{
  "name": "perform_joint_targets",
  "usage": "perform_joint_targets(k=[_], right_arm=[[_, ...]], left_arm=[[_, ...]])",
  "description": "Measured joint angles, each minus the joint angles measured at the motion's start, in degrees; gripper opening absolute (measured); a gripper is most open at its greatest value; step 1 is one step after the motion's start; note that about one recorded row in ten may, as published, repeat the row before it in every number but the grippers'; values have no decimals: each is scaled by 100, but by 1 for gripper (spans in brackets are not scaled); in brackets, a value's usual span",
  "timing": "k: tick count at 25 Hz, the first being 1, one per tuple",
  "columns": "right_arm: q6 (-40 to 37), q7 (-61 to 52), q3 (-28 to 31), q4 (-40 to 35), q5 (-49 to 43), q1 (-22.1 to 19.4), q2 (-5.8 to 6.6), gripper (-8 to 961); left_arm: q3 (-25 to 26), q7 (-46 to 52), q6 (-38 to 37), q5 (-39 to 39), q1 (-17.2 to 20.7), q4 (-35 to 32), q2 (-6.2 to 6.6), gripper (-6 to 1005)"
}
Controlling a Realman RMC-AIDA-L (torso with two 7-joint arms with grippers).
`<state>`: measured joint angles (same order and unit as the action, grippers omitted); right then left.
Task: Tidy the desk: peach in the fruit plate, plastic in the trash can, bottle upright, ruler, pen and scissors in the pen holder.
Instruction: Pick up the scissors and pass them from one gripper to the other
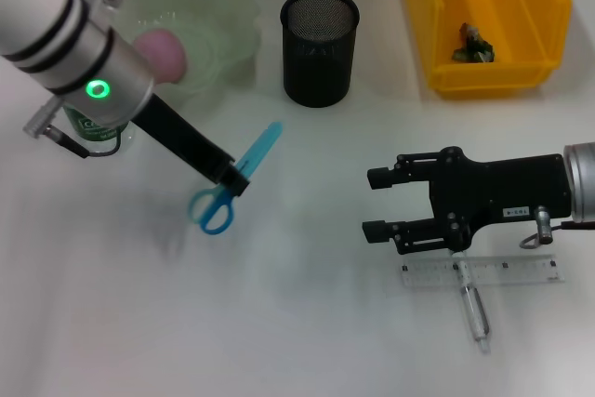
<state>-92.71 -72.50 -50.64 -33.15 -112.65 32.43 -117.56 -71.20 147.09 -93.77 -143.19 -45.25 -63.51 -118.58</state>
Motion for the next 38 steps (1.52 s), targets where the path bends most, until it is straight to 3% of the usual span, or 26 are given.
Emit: perform_joint_targets(k=[3, 5, 11, 16, 18, 21, 22, 23, 25, 27, 35, 38], right_arm=[[-2, -1, 20, -9, 7, -39, 0, 723], [-3, 0, 61, -15, 12, -108, -1, 723], [-2, 31, 70, -16, 15, -210, -18, 722], [2, 179, 201, 10, 22, -291, -63, 722], [2, 284, 291, 48, 24, -314, -82, 722], [0, 491, 404, 123, 50, -345, -136, 722], [1, 589, 428, 179, 89, -354, -151, 722], [2, 701, 443, 277, 156, -356, -155, 722], [24, 1165, 452, 682, 486, -374, -158, 722], [42, 1366, 452, 859, 624, -384, -159, 722], [258, 3757, 450, 2653, 2113, -418, -198, 723], [264, 4136, 450, 2967, 2343, -400, -210, 723]], left_arm=[[425, -309, -137, 455, 161, -47, 2, 245], [858, -735, -247, 1241, 437, -21, 13, 245], [1212, -1550, -278, 2412, 874, 346, 25, 245], [1418, -2184, -247, 3077, 1032, 1089, 30, 245], [1970, -2923, -235, 3552, 1063, 2170, 30, 245], [2136, -3079, -241, 3636, 1065, 2412, 29, 245], [2370, -3284, -254, 3758, 1068, 2762, 28, 245], [2370, -3284, -254, 3758, 1068, 2762, 28, 245], [2716, -3669, -270, 4166, 1100, 3646, 20, 245], [2716, -3669, -270, 4166, 1100, 3646, 20, 245], [2758, -4112, -177, 5279, 1218, 4973, -29, 245], [2760, -4199, -62, 5519, 1254, 5298, -45, 245]])
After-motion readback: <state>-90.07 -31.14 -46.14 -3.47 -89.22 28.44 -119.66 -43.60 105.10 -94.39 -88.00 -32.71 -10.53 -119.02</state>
